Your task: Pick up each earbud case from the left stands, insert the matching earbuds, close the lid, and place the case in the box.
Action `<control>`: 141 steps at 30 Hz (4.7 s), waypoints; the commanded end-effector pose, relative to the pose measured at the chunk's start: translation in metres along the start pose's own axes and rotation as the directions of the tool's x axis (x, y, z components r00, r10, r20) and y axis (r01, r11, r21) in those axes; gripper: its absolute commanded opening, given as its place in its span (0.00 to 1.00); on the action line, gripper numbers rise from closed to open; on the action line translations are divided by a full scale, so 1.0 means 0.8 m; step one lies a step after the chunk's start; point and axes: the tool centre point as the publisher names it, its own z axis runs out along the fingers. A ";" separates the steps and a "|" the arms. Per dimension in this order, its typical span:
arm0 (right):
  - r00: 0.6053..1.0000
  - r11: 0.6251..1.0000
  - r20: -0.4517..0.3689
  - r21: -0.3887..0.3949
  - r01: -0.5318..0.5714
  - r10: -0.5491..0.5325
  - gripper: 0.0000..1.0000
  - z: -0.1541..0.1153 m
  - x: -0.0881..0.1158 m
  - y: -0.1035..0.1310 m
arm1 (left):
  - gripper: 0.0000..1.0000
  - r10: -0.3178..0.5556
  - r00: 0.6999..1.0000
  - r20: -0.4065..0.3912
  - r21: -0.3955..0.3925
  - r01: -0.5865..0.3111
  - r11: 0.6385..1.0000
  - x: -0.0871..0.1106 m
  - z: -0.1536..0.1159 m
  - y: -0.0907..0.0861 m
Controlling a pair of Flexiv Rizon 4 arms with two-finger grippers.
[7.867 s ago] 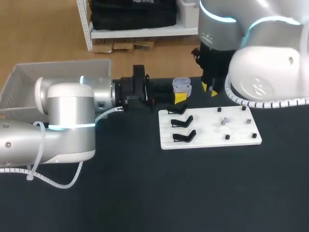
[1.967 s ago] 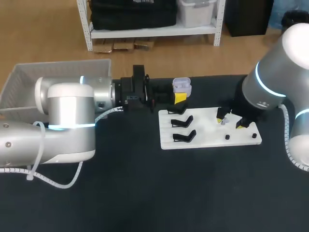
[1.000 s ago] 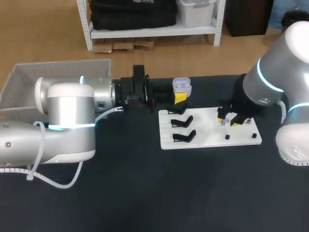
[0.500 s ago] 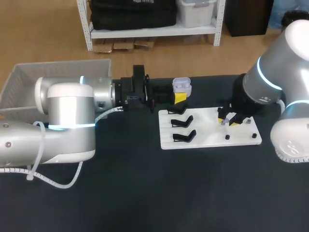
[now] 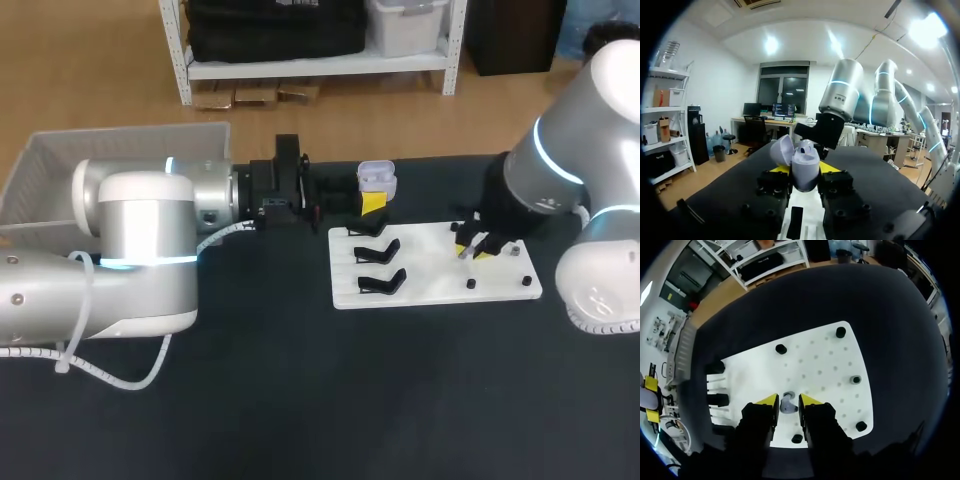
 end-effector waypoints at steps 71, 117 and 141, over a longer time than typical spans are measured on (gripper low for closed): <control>0.710 0.721 -0.159 -0.018 0.693 -0.686 0.00 -0.167 0.002 0.226 | 0.00 0.001 1.000 0.002 -0.001 -0.001 1.000 0.000 0.000 0.000; 0.686 0.702 -0.189 -0.027 0.712 -0.703 0.00 -0.135 0.001 0.228 | 0.00 0.001 1.000 0.002 -0.001 -0.001 1.000 0.000 0.000 0.000; 0.660 0.676 -0.208 -0.009 0.737 -0.722 0.27 -0.132 0.003 0.230 | 0.00 0.001 1.000 0.002 -0.001 -0.001 1.000 0.000 0.000 0.000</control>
